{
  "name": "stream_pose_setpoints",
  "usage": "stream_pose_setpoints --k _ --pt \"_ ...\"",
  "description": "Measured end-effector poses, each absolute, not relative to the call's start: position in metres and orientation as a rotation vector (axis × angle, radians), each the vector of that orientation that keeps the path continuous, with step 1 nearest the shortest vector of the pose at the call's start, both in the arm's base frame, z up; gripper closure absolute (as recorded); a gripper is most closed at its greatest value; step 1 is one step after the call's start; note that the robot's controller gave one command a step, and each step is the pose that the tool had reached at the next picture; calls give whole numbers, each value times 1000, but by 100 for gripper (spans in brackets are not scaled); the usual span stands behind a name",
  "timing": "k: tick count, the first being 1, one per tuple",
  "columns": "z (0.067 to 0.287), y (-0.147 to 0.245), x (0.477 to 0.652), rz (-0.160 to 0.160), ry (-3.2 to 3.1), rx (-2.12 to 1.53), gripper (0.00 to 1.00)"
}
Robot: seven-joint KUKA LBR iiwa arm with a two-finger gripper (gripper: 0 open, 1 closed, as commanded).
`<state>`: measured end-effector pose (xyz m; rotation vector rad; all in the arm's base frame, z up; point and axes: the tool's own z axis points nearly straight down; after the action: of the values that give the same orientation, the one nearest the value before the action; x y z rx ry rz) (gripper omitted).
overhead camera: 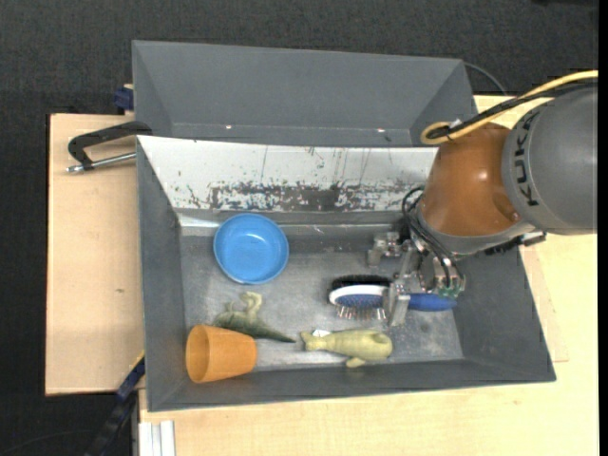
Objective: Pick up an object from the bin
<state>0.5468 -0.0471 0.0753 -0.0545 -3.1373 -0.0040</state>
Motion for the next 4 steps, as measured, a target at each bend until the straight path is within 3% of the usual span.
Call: stream_pose_setpoints --k 1,2,3,4 --pt "78 -48 550 2 -3150 -54 100" --pt "79 -47 551 -2 -3153 -54 0" --pt "75 -4 542 7 -3141 121 0" --pt "73 -3 542 3 -3147 117 100"
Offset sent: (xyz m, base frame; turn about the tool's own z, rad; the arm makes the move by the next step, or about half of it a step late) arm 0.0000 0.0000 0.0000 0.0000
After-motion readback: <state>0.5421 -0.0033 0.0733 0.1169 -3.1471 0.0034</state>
